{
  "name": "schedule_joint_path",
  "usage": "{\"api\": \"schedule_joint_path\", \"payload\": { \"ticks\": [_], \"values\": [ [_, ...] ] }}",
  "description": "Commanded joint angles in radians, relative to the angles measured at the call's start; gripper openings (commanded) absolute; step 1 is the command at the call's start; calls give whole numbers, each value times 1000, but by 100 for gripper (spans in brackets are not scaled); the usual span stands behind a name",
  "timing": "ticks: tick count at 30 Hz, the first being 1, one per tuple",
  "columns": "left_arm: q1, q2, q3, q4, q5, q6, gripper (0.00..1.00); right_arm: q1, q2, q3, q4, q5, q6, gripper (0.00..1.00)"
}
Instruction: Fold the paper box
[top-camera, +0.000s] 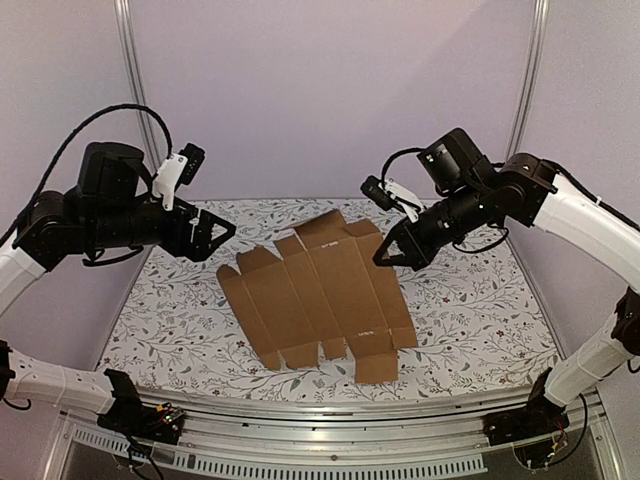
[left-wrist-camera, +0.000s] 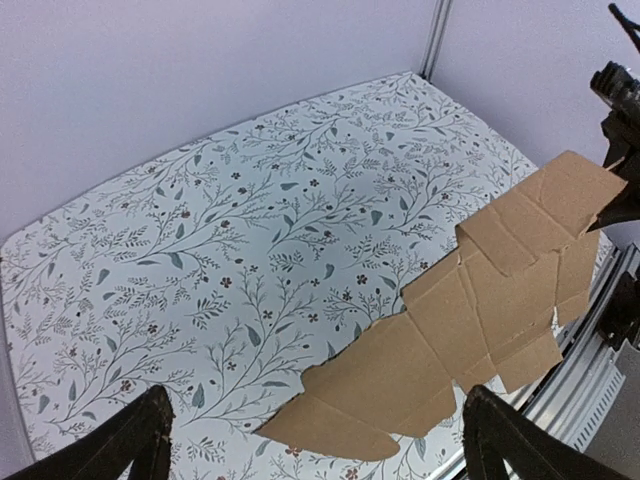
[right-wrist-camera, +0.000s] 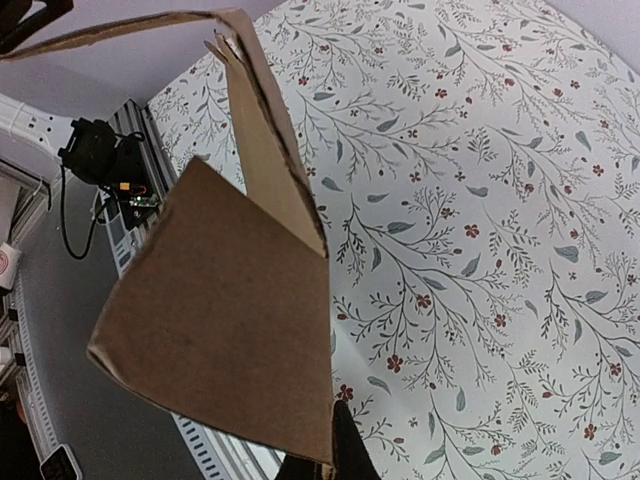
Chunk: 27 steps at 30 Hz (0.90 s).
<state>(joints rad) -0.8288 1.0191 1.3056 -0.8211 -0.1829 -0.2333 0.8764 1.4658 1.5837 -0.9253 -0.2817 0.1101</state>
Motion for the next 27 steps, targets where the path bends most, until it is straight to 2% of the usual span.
{"api": "schedule_joint_path", "payload": {
  "ticks": [1,6,10,12,19,24,27],
  "values": [
    [-13,22,16,45,164,98,100,-42,17,36,-159,-117,-74,0],
    [-15,23,-13,153,350,176,99,-74,49,35,-164,-211,-21,0],
    [-31,75,10,175,438,224,99,-80,89,38,-167,-269,23,0],
    [-60,116,25,176,439,263,99,-81,108,39,-168,-292,40,0],
    [-258,268,40,210,49,499,97,-82,133,36,-167,-294,51,0],
    [-311,312,47,260,-110,557,96,-82,129,21,-162,-288,49,0],
    [-323,306,35,303,-158,577,95,-83,124,6,-153,-290,48,0]
  ]
}}
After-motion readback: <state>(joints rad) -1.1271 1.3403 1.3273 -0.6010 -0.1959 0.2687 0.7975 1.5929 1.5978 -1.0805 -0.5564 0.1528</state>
